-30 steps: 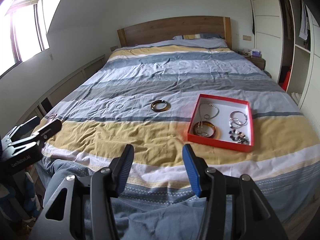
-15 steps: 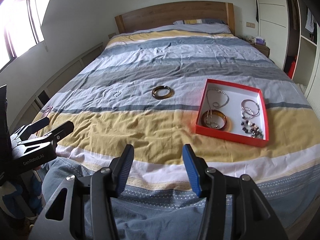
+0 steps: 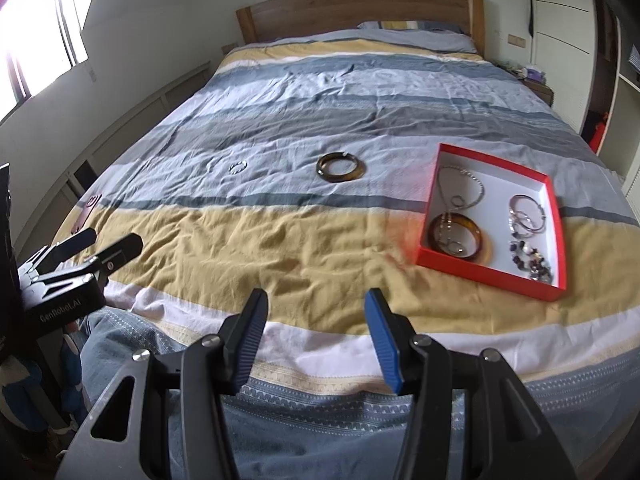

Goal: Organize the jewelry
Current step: 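Move the left tool to the twisted silver ring while the right tool approaches the brown bangle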

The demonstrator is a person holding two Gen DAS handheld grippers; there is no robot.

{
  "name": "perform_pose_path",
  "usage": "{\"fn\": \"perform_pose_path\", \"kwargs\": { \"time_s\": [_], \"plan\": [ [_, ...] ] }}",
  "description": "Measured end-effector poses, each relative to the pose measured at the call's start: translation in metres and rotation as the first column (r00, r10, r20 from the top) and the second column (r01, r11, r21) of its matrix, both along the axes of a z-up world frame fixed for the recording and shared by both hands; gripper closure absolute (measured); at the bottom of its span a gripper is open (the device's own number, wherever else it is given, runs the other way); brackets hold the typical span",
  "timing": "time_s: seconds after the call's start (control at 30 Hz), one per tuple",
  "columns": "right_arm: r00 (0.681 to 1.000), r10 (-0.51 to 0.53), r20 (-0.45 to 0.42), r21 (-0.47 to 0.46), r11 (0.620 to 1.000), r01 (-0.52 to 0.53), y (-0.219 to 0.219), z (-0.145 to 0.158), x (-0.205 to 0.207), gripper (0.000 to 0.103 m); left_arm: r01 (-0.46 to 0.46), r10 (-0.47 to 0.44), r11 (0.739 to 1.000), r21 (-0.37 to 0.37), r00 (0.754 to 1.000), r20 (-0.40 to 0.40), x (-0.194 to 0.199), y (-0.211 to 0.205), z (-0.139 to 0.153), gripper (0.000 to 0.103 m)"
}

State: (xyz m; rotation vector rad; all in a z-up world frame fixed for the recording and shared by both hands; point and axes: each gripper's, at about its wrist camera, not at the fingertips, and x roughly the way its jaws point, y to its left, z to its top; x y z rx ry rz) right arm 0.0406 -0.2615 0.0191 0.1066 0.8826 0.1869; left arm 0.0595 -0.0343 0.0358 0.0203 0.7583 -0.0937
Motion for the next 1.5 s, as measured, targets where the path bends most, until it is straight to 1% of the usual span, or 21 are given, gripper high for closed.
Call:
{"fn": "perform_pose_path", "kwargs": {
  "time_s": [0.3, 0.43, 0.53, 0.6, 0.67, 0.73, 0.9, 0.93, 0.97, 1.1, 1.13, 1.17, 1.27, 1.4, 1.5],
  "plan": [
    [0.999, 0.038, -0.038, -0.010, 0.999, -0.039, 0.005, -0.014, 0.034, 0.055, -0.037, 0.039, 0.999, 0.025, 0.997, -0.070, 0.031, 0.011, -0.021, 0.003],
    [0.997, 0.056, -0.051, -0.006, 0.998, -0.056, 0.007, -0.021, 0.063, 0.055, -0.047, 0.047, 0.999, 0.012, 0.996, -0.078, 0.058, 0.021, -0.027, 0.003],
    [0.997, 0.055, -0.060, 0.003, 0.998, -0.055, 0.008, -0.029, 0.094, 0.055, -0.057, 0.058, 0.998, 0.007, 0.995, -0.077, 0.088, 0.030, -0.031, 0.004],
    [0.997, 0.047, -0.060, 0.011, 0.999, -0.046, 0.007, -0.033, 0.115, 0.055, -0.055, 0.054, 0.998, -0.007, 0.995, -0.083, 0.113, 0.036, -0.036, 0.008],
    [0.998, 0.029, -0.063, 0.035, 0.999, -0.027, 0.004, -0.038, 0.137, 0.055, -0.055, 0.050, 0.997, -0.044, 0.993, -0.108, 0.144, 0.043, -0.045, 0.018],
    [0.998, -0.001, -0.064, 0.054, 0.999, 0.005, -0.002, -0.043, 0.161, 0.055, -0.060, 0.051, 0.996, -0.064, 0.991, -0.127, 0.168, 0.047, -0.053, 0.024],
    [0.994, -0.073, -0.080, 0.049, 0.996, 0.077, -0.016, -0.059, 0.215, 0.055, -0.084, 0.067, 0.991, -0.099, 0.984, -0.165, 0.228, 0.057, -0.076, 0.034],
    [0.993, -0.081, -0.082, 0.052, 0.995, 0.086, -0.018, -0.063, 0.225, 0.055, -0.087, 0.067, 0.990, -0.111, 0.983, -0.170, 0.237, 0.059, -0.080, 0.038],
    [0.993, -0.086, -0.086, 0.058, 0.994, 0.091, -0.020, -0.066, 0.233, 0.055, -0.088, 0.066, 0.989, -0.117, 0.982, -0.176, 0.244, 0.061, -0.083, 0.042],
    [0.990, -0.087, -0.113, 0.057, 0.994, 0.094, -0.020, -0.083, 0.263, 0.056, -0.100, 0.076, 0.988, -0.114, 0.977, -0.200, 0.274, 0.066, -0.099, 0.047],
    [0.989, -0.087, -0.119, 0.055, 0.994, 0.094, -0.020, -0.088, 0.269, 0.056, -0.100, 0.074, 0.989, -0.113, 0.975, -0.208, 0.279, 0.067, -0.103, 0.050],
    [0.988, -0.089, -0.125, 0.051, 0.994, 0.096, -0.020, -0.092, 0.274, 0.056, -0.097, 0.072, 0.989, -0.112, 0.974, -0.214, 0.283, 0.067, -0.106, 0.053],
    [0.986, -0.091, -0.137, 0.048, 0.994, 0.099, -0.020, -0.102, 0.289, 0.056, -0.079, 0.053, 0.992, -0.102, 0.971, -0.235, 0.296, 0.062, -0.117, 0.059],
    [0.983, -0.095, -0.155, 0.022, 0.995, 0.099, -0.019, -0.115, 0.303, 0.057, -0.059, 0.038, 0.995, -0.081, 0.970, -0.239, 0.305, 0.055, -0.127, 0.059],
    [0.984, -0.084, -0.155, -0.002, 0.996, 0.085, -0.017, -0.124, 0.307, 0.060, -0.047, 0.037, 0.998, -0.040, 0.972, -0.234, 0.309, 0.048, -0.134, 0.059]
  ]
}}
